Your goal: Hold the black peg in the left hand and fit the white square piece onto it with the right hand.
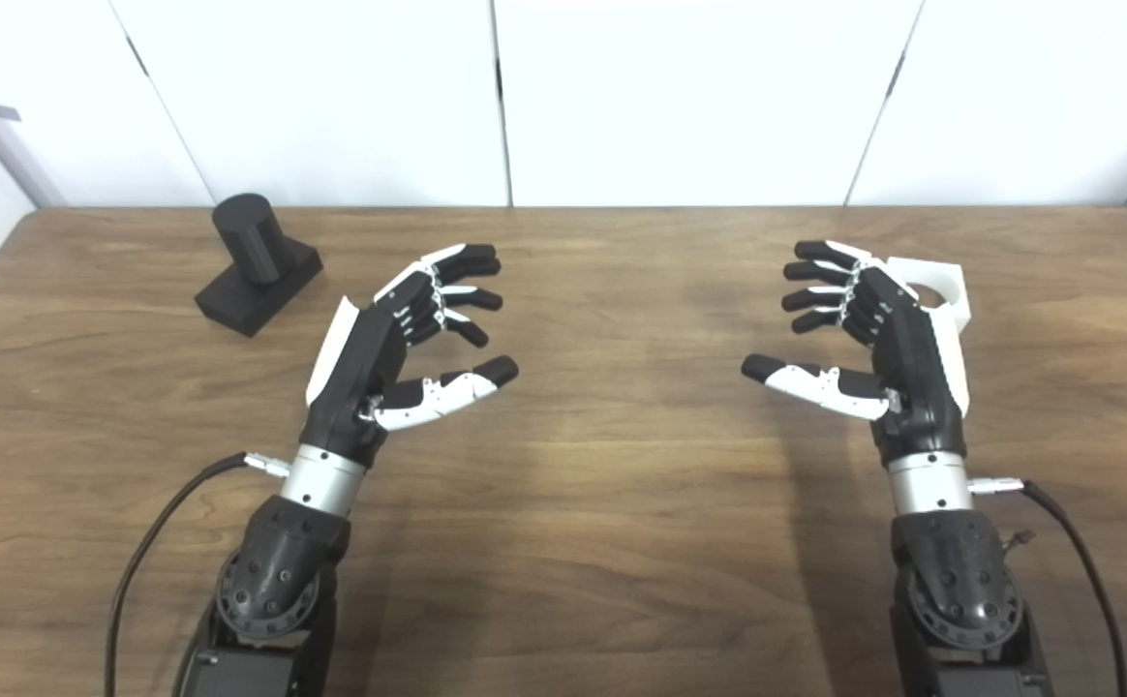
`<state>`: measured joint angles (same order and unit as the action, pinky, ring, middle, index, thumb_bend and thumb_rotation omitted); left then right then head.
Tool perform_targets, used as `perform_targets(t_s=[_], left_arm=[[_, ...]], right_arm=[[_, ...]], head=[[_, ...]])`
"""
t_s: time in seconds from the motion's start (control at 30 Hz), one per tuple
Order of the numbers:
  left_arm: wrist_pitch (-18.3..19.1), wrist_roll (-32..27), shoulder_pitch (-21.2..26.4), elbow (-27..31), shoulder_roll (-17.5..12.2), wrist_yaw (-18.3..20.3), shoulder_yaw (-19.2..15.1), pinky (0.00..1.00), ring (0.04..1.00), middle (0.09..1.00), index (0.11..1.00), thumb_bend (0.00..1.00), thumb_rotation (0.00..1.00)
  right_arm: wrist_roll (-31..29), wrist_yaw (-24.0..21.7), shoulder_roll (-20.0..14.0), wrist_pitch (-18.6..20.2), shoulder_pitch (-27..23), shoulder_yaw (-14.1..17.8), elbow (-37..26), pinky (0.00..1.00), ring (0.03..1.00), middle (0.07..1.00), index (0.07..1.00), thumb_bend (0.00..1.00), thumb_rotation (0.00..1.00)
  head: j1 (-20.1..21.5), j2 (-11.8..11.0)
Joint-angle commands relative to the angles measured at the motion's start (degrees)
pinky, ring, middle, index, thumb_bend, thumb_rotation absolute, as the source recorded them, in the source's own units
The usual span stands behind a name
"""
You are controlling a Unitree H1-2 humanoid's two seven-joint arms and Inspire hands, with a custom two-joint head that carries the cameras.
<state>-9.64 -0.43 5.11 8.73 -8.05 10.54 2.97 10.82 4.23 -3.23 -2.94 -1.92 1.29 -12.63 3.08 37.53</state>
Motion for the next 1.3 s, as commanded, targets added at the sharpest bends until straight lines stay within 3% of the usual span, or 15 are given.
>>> perform_targets(t_s=[0.0,0.3,0.5,0.73,0.83,1.0,1.27], left_arm=[[-1.33,-0.53,1.81,0.83,-0.63,0.25,-0.09,0.54,0.705,0.798,0.792,0.74,0.18],[-2.07,-0.11,1.94,0.53,-0.43,0.3,-0.08,0.53,0.696,0.791,0.788,0.73,0.19],[-2.58,0.95,1.77,0.19,0.29,0.03,0.73,0.54,0.704,0.784,0.784,0.75,0.21],[-2.68,2.76,1.37,-0.82,2.32,-1.08,2.28,0.55,0.718,0.788,0.791,0.76,0.2],[-2.14,3.34,1.17,-1.17,3.33,-1.34,3.01,0.57,0.74,0.799,0.799,0.77,0.19],[-2.71,5.67,0.98,-1.8,4.59,-2.4,3.67,0.55,0.729,0.78,0.782,0.78,0.19],[-2.09,5.2,1.1,-1.62,5.01,-2.42,3.4,0.56,0.729,0.782,0.786,0.79,0.16]], right_arm=[[0.23,0.5,-0.2,-2.28,-1.46,0.23,-1.21,0.49,0.585,0.676,0.712,0.62,0.15],[-0.3,0.29,-0.23,-2.15,-1.46,0.3,-1.45,0.49,0.583,0.675,0.71,0.63,0.17],[-0.91,-0.01,-1.4,-3.15,-1.09,0.87,-1.32,0.5,0.582,0.68,0.713,0.61,0.16],[-3.12,-0.55,-3.36,-6.04,-0.28,2.22,0.34,0.51,0.59,0.687,0.711,0.6,0.15],[-4.02,-0.76,-3.94,-5.38,0.1,2.82,0.17,0.56,0.602,0.692,0.718,0.58,0.15],[-4.01,-1.01,-4.22,-3.3,0.44,2.98,-1.57,0.57,0.635,0.699,0.726,0.54,0.04],[0.08,0.62,-3.91,-3.47,0.39,3.28,-2.04,0.51,0.614,0.703,0.725,0.58,0.0]], head=[[0.05,0.03],[-0.97,-0.42],[-6.04,-1.1],[-17.09,-4.29],[-19.23,-5.6],[-20.11,-6.45],[-19.9,-6.43]])
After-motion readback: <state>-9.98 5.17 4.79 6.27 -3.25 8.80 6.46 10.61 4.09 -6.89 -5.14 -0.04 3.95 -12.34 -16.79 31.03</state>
